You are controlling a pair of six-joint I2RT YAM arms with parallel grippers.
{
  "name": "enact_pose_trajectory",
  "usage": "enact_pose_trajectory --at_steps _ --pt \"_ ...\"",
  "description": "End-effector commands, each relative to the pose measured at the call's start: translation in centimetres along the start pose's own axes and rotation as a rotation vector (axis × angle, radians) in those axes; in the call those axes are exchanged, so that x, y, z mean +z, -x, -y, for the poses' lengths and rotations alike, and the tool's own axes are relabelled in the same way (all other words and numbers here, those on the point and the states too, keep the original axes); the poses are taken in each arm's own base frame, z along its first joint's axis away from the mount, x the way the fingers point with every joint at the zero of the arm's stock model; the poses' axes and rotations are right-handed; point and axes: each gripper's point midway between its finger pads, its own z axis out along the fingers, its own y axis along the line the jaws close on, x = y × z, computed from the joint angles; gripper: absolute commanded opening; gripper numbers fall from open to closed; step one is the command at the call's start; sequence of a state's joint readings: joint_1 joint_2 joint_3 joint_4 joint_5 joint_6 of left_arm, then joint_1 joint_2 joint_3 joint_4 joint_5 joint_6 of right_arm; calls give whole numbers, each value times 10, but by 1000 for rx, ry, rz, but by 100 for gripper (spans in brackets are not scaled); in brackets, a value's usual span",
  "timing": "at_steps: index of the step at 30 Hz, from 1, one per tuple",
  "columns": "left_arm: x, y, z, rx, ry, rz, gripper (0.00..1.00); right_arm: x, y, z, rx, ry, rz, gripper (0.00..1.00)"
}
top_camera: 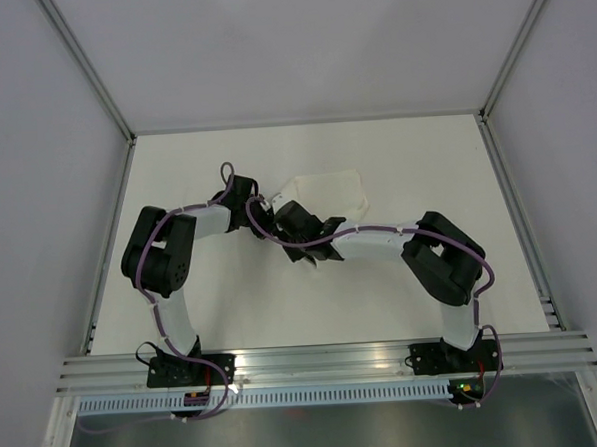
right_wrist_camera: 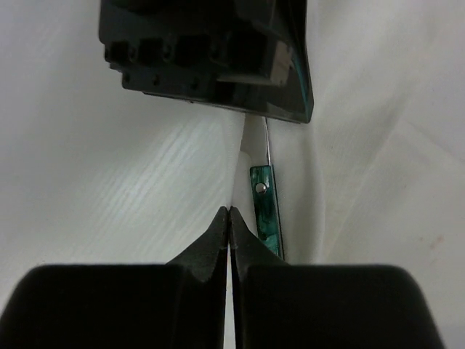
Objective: Fold the napkin, place the utensils inside, and roll it up
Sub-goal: Roll the napkin at the center of the board.
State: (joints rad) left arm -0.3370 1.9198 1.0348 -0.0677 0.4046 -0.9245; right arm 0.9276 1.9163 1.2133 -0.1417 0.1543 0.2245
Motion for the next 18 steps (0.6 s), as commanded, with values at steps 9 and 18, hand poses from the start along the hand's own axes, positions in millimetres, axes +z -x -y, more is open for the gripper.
enact_pose_trajectory --at_steps 9,18 --pt "-1 -9 -36 63 148 -48 2 1 32 -15 35 23 -4 0" --pt "3 -9 -38 74 160 -66 2 10 12 24 157 -20 -25 0"
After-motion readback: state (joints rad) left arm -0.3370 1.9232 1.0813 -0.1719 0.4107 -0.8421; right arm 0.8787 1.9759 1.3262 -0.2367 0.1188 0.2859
